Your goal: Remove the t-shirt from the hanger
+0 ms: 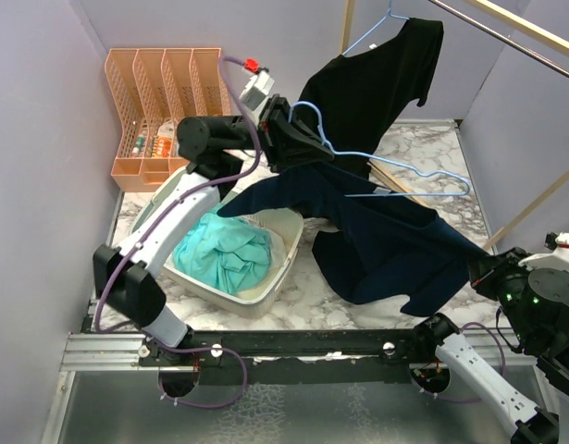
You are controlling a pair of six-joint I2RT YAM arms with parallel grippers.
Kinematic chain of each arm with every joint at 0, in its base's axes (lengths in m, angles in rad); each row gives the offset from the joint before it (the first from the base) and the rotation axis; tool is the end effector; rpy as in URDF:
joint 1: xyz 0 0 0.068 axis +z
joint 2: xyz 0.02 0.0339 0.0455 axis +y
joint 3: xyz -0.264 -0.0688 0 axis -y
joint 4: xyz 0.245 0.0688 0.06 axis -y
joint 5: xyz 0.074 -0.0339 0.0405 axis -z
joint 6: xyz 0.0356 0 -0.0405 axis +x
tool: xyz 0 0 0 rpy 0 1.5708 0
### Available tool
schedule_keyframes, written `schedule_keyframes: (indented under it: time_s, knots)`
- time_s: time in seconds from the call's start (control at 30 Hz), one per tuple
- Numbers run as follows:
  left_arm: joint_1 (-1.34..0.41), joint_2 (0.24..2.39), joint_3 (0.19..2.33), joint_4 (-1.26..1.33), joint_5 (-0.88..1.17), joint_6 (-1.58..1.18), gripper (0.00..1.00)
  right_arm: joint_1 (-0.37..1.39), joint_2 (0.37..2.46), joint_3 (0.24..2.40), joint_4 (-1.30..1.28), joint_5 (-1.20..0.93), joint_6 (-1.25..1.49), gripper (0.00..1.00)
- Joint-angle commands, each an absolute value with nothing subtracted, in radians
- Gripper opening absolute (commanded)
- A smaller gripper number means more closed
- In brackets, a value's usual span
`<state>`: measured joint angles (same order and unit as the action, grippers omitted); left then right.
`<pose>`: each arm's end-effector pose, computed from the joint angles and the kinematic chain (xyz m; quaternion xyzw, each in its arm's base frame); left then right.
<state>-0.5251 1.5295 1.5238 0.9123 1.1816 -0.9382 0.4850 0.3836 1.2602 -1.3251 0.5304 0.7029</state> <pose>0.2503 -0.1831 0.5048 0.4599 0.3730 -0.6597 0.4629 -0.0091 -0.0252 0.3936 0.2275 0.7970 0.1035 0.5498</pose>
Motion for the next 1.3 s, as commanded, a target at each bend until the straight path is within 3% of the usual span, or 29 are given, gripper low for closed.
schedule_keyframes:
  time_s: [0.0,0.13,0.27,0.33,0.53,0.8,1.03,1.27]
  knots:
    - [-0.545,1.626,1.653,1.041,1.158,-1.077,0.0,0.485,0.369,1.279,-1.294,0.533,0.643,0.05]
    - [-0.604,1.688,1.763,0.791,1.16,-0.903,0.0,0.486,0.385,1.32,-1.287,0.529,0.625,0.14]
    - [-0.637,1.785,1.875,0.705,1.183,-0.86,0.0,0.486,0.391,1.35,-1.276,0.503,0.592,0.51]
    - [-0.638,1.813,1.912,0.694,1.194,-0.869,0.0,0.486,0.388,1.369,-1.255,0.46,0.567,0.6]
    - [-0.656,1.865,1.969,0.516,1.244,-0.778,0.0,0.486,0.381,1.446,-1.104,0.211,0.426,0.61]
    - [-0.68,1.782,1.791,0.287,1.272,-0.565,0.0,0.486,0.466,1.485,-0.989,-0.151,0.332,0.6]
    - [-0.75,1.703,1.76,-0.164,1.171,-0.194,0.0,0.486,0.595,1.43,-0.982,-0.273,0.26,0.6]
    - [-0.778,1.602,1.701,-0.156,1.146,-0.167,0.0,0.486,0.663,1.387,-1.016,-0.287,0.22,0.57]
